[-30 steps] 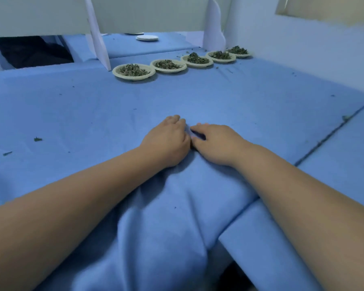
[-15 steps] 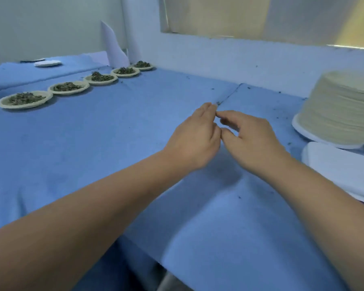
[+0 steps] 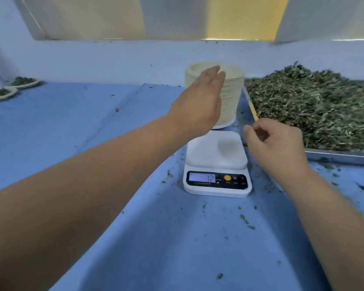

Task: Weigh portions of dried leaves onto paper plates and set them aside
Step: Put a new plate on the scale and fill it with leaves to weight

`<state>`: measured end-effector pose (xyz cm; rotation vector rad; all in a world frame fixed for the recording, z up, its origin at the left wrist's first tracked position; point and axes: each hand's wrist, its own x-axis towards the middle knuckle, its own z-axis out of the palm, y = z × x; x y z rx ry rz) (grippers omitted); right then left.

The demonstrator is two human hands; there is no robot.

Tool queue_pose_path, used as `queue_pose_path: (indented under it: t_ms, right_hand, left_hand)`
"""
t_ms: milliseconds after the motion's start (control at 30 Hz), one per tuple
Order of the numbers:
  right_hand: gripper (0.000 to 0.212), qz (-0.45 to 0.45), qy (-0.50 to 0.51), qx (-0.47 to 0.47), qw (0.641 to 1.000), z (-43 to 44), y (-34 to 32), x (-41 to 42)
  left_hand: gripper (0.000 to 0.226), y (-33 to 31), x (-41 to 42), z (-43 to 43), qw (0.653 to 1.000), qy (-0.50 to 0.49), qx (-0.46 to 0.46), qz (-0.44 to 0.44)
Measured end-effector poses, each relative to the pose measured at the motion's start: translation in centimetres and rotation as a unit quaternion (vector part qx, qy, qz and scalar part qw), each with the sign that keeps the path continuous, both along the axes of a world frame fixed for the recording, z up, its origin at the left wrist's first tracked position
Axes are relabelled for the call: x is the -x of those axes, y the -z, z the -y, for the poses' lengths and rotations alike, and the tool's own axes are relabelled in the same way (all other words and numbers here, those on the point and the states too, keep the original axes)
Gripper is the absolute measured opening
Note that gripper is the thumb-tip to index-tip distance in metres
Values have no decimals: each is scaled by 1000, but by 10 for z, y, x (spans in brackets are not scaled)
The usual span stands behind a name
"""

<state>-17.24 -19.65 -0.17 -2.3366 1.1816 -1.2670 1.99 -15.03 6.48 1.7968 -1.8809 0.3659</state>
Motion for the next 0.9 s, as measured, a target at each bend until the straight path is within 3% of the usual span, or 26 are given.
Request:
queue_pose_path:
  t_ms: [67,267,500,800,900]
  right_hand:
    - [7,-13,1,0,1000,7,3,2]
    - [39,-8,-3,-28,1000,18,10,6]
    - [59,-5,-24,-45,999,21,10,3]
    - [57,8,-36,7,999,23,16,3]
    - [53,2,-36,15,999,22,17,2]
  left_hand:
    - [53,-15,2,27,999,-15,12,37]
    - [19,-34,-3,70,988,-97,-61,101]
    - [28,-36,-6,80,979,-118,-91,143]
    - [29,-46,-16,85,981,-114,-97,127]
    - [19,-48,-15,82,972,-106,-85,189]
